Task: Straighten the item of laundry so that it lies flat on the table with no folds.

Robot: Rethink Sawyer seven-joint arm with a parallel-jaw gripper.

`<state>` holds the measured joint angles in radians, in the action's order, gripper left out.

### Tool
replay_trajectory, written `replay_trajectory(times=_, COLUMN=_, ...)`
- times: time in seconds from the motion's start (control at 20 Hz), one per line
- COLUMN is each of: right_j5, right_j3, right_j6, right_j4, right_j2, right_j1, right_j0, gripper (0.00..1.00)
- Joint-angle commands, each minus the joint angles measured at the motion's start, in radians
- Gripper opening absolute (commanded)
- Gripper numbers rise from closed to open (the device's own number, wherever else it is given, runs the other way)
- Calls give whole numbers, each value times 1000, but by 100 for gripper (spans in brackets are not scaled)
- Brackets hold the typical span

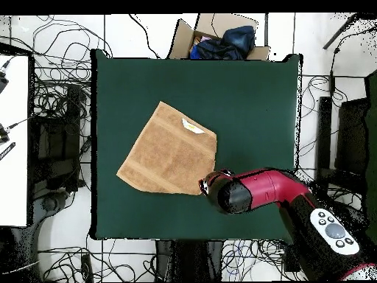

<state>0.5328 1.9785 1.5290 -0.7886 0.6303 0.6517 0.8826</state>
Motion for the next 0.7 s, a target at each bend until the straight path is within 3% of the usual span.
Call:
replay_trajectory(times=0.05, right_j5=84, right_j3=4, right_j6=-31, right_j4=80, right_j2=12, right_j1=-25, right_j0=34, gripper=100)
replay_trajectory(times=0.7, right_j5=179, right_j3=-146, right_j6=-144, right_j4=116, right_j2=49, right_j1=-70, right_j0=28, gripper=100)
